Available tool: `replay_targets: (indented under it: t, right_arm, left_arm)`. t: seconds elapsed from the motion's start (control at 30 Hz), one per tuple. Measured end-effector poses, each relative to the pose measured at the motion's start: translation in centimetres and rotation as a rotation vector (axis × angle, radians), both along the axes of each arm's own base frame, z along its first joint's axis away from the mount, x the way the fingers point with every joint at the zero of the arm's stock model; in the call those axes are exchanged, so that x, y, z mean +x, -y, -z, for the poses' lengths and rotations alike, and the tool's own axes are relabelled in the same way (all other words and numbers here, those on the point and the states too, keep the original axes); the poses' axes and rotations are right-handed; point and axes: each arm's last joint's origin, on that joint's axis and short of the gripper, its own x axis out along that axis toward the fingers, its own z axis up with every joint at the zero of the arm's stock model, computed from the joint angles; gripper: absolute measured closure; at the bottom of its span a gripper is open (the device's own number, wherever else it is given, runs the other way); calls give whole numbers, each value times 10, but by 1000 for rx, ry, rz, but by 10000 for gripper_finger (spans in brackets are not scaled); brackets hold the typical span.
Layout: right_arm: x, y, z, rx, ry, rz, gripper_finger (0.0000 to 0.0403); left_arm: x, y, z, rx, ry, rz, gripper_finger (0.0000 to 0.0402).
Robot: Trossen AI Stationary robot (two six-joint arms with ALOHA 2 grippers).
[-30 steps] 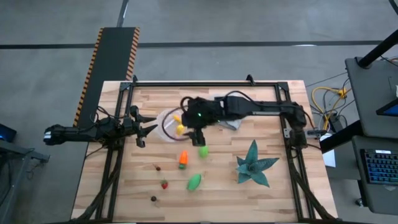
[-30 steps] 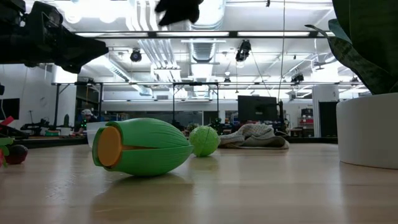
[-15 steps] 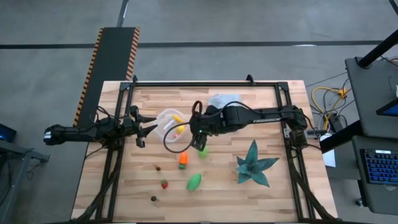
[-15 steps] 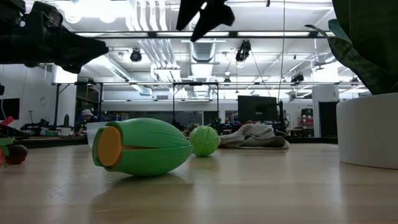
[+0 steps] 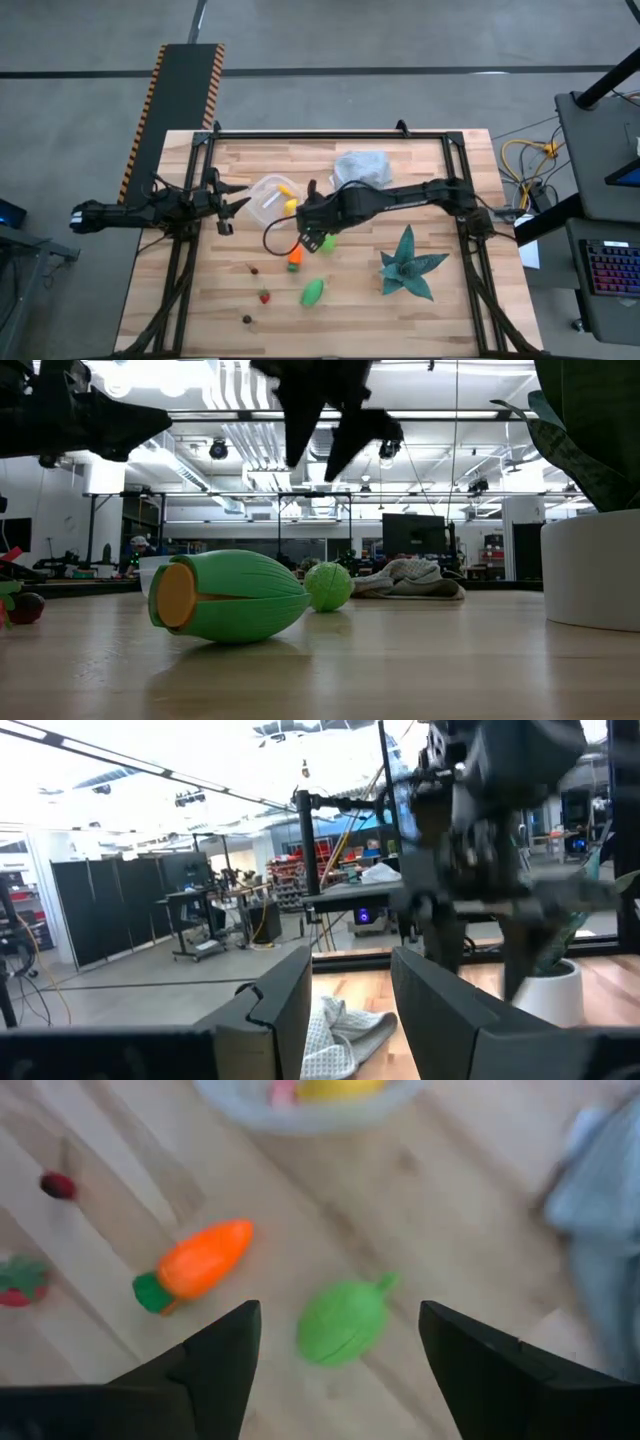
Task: Pick and placing Produce into tupperware
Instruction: Put the green melon into the transparent container
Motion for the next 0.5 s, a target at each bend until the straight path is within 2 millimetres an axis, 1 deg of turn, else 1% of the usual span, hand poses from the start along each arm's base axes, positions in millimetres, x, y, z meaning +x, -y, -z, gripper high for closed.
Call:
replay_targets:
  t: [0.13, 0.23, 0.33, 0.5]
  right_arm:
    - [11, -4, 30, 93, -61, 73, 111]
    - [16, -6, 49, 125, -97, 152, 95]
    - [17, -9, 56, 140, -104, 227, 87]
    - [17, -18, 59, 133, -84, 319, 85]
  left_arm:
    - [0, 0, 0, 1, -5, 0, 275]
    - [0, 0, 1, 1, -7, 0, 275]
    - [0, 0, 2, 1, -15, 0, 275]
    - [0, 0, 2, 1, -17, 0, 275]
